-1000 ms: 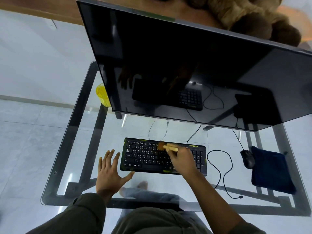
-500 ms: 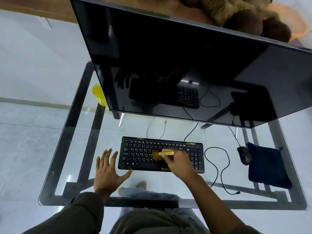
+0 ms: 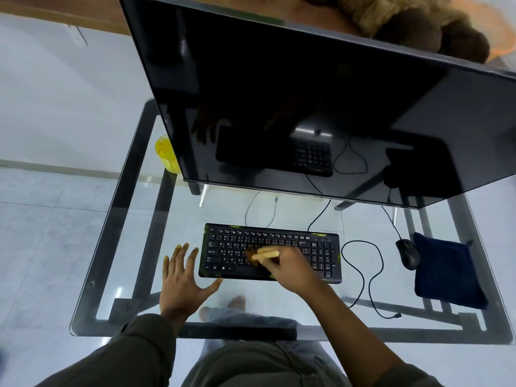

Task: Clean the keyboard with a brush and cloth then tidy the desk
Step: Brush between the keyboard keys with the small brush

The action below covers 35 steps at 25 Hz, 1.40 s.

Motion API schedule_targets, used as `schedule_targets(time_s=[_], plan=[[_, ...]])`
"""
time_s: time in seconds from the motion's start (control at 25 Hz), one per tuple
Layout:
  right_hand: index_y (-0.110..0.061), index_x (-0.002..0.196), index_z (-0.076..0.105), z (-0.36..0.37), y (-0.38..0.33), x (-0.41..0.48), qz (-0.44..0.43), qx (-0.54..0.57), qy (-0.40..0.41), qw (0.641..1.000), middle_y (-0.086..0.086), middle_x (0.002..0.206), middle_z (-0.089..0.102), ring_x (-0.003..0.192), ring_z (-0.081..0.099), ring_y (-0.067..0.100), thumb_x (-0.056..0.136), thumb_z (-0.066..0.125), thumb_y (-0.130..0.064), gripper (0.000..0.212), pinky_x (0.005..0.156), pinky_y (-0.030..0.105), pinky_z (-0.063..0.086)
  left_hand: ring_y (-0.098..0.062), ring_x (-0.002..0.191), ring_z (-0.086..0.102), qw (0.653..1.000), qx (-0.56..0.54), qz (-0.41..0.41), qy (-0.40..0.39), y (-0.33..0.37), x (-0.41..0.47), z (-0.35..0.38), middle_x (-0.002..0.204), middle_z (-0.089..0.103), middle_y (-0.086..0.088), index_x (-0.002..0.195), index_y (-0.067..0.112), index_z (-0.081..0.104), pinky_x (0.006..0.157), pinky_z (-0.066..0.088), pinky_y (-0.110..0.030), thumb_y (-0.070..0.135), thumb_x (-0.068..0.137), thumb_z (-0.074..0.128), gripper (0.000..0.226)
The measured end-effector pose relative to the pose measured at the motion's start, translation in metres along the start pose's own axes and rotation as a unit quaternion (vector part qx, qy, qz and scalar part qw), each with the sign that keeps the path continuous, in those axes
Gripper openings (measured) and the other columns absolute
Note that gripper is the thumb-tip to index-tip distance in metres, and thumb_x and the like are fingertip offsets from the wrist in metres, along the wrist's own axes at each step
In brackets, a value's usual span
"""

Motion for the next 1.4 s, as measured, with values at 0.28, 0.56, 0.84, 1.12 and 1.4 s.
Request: schedule_targets(time_s=[0.28, 0.56, 0.84, 1.12, 1.4], plan=[[-0.025, 0.116, 0.074, 0.016, -0.013, 0.005, -0.039, 0.006, -0.039, 0.998, -0.011, 0.117, 0.073, 0.100, 0.068, 0.004, 0.093, 0.067, -0.029, 0.024, 0.091, 0.023, 0.054, -0.029, 0.151, 0.020, 1.000, 0.000, 0.000, -0.007, 0.000, 0.000, 0.000, 0.158, 0.033, -0.011, 0.144, 0.016, 0.044, 0.122, 0.016, -0.055, 0.084, 0.073, 0.052, 0.099], [-0.030, 0.114, 0.074, 0.024, -0.006, -0.001, -0.026, -0.030, -0.031, 0.999, -0.011, 0.099, 0.077, 0.070, 0.069, 0.006, 0.091, 0.062, -0.039, 0.027, 0.067, 0.026, 0.057, -0.029, 0.151, 0.021, 1.000, -0.001, 0.000, -0.005, 0.000, 0.000, -0.001, 0.157, 0.035, -0.012, 0.144, 0.015, 0.045, 0.122, 0.016, -0.055, 0.082, 0.072, 0.056, 0.099], [-0.025, 0.112, 0.076, -0.027, 0.032, -0.022, 0.051, -0.011, 0.145, 0.988, -0.009, 0.091, 0.077, 0.065, 0.067, 0.004, 0.093, 0.066, -0.028, 0.021, 0.065, 0.021, 0.054, -0.030, 0.150, 0.023, 1.000, -0.008, -0.001, 0.001, 0.000, 0.000, 0.000, 0.156, 0.036, -0.013, 0.142, 0.014, 0.046, 0.122, 0.016, -0.055, 0.082, 0.071, 0.056, 0.099], [-0.026, 0.110, 0.076, -0.024, 0.042, -0.028, 0.067, -0.013, 0.152, 0.986, -0.009, 0.087, 0.078, 0.054, 0.058, -0.007, 0.093, 0.065, -0.031, 0.021, 0.056, 0.007, 0.042, -0.031, 0.150, 0.022, 1.000, 0.000, 0.002, -0.004, 0.002, 0.000, -0.001, 0.157, 0.035, -0.014, 0.143, 0.014, 0.045, 0.122, 0.016, -0.055, 0.082, 0.071, 0.054, 0.099], [-0.026, 0.097, 0.078, -0.034, 0.063, -0.035, 0.130, -0.068, 0.144, 0.979, -0.003, 0.087, 0.078, 0.075, 0.071, 0.018, 0.088, 0.063, -0.034, 0.019, 0.067, 0.032, 0.056, -0.032, 0.150, 0.024, 1.000, -0.004, 0.002, -0.007, 0.002, 0.001, -0.001, 0.155, 0.037, -0.014, 0.141, 0.012, 0.047, 0.122, 0.016, -0.056, 0.083, 0.070, 0.052, 0.101]])
Point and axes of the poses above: each hand's wrist, its own x-axis towards the middle knuckle, its own z-axis out of the palm, y = z × x, the point moved 1 cm from there along x, towards the middle knuckle
